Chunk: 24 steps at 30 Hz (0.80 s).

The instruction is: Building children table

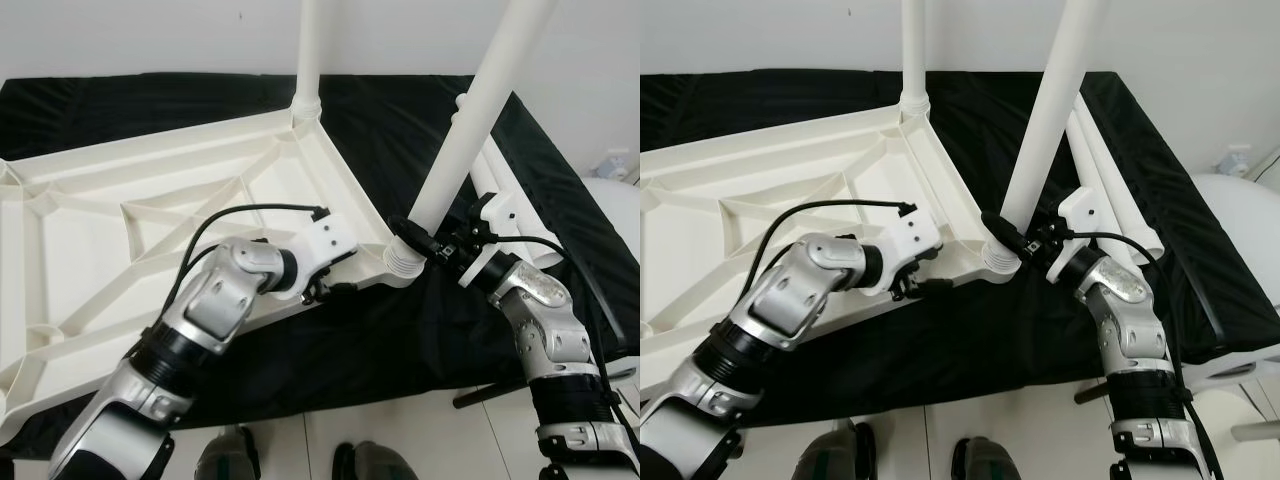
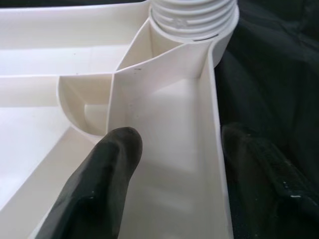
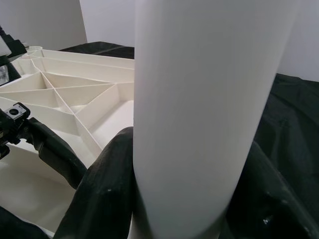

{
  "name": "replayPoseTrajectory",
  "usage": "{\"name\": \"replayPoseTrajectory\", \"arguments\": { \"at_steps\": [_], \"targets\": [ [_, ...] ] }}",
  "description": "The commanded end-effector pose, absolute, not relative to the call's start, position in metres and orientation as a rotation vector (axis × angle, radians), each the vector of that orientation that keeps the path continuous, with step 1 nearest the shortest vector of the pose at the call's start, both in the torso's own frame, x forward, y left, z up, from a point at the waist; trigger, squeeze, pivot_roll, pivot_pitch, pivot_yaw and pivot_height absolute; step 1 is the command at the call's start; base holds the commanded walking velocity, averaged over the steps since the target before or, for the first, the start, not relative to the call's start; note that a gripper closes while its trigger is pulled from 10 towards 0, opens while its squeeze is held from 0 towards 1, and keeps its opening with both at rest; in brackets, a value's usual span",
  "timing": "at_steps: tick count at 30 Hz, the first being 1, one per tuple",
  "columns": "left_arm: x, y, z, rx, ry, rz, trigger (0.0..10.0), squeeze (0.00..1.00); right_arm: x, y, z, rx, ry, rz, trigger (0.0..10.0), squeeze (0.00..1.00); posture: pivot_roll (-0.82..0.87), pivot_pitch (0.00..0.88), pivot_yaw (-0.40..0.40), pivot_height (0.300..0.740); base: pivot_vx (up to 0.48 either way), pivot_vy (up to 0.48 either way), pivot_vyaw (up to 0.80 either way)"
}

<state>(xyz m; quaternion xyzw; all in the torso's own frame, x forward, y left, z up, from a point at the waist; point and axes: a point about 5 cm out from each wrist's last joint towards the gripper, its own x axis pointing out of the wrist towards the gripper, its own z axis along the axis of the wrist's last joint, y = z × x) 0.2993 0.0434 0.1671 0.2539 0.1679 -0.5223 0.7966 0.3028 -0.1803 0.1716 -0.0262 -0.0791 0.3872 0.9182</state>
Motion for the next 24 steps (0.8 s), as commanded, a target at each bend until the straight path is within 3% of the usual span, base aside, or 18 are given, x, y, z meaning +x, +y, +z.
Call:
{"name": "replayPoseTrajectory", "arguments": {
  "at_steps": [1, 20, 21, 23, 24],
  "targets": [
    [0.315, 0.06, 0.161, 0.603, 0.371, -0.841, 10.0, 0.0, 0.298, -0.174, 0.158, -0.05, -0.108, 0.87, 10.0, 0.0, 0.02, 0.111, -0.015, 0.74, 0.0, 0.0, 0.0],
    [0.289, 0.043, 0.134, 0.675, 0.506, -0.973, 10.0, 0.0, 0.301, -0.177, 0.159, -0.06, -0.119, 0.844, 10.0, 0.0, 0.02, 0.12, -0.009, 0.74, 0.0, 0.0, 0.0],
    [0.289, 0.042, 0.134, 0.664, 0.496, -0.966, 5.7, 0.0, 0.302, -0.176, 0.159, -0.057, -0.122, 0.839, 10.0, 0.0, 0.02, 0.12, -0.008, 0.74, 0.0, 0.0, 0.0],
    [0.29, 0.042, 0.135, 0.664, 0.488, -0.966, 5.7, 0.0, 0.302, -0.176, 0.159, -0.056, -0.122, 0.838, 10.0, 0.0, 0.02, 0.12, -0.008, 0.74, 0.0, 0.0, 0.0],
    [0.291, 0.042, 0.136, 0.648, 0.486, -0.958, 0.0, 0.0, 0.302, -0.176, 0.159, -0.057, -0.123, 0.838, 10.0, 0.0, 0.02, 0.12, -0.008, 0.74, 0.0, 0.0, 0.0]
  ]
}}
